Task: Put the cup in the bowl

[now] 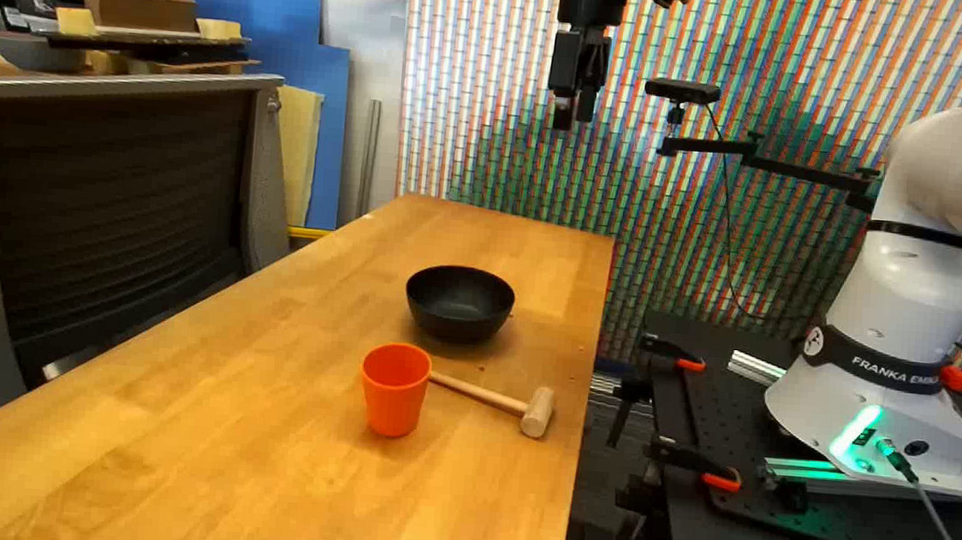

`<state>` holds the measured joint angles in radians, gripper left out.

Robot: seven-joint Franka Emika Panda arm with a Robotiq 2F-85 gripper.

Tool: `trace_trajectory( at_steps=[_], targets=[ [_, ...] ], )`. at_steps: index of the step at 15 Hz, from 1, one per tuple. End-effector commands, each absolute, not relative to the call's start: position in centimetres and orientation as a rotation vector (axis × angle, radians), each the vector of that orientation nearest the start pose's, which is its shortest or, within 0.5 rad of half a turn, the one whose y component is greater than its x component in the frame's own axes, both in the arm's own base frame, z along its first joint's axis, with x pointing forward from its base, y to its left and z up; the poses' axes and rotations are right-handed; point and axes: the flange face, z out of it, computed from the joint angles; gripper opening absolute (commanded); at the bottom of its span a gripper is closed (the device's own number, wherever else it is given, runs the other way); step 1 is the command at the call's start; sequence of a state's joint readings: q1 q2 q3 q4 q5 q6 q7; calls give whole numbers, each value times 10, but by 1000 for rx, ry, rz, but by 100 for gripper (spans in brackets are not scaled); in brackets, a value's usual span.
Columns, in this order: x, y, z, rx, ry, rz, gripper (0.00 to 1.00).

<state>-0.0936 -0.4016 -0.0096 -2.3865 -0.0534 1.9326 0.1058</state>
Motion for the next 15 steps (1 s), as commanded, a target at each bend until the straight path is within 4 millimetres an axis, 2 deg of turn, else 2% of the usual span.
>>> trace_trajectory(
  at_steps=[1, 4, 5, 7, 11, 15],
  targets=[
    [417, -47, 467, -3172, 299, 80, 100],
    [419, -47, 471, -3173, 299, 66, 100],
    [424, -44, 466, -3187, 320, 47, 100],
    [440, -20, 448, -3172, 301, 17, 100],
    [472, 60, 403, -3150, 120, -34, 100],
    [489, 140, 347, -3129, -106, 21, 100]
  ],
)
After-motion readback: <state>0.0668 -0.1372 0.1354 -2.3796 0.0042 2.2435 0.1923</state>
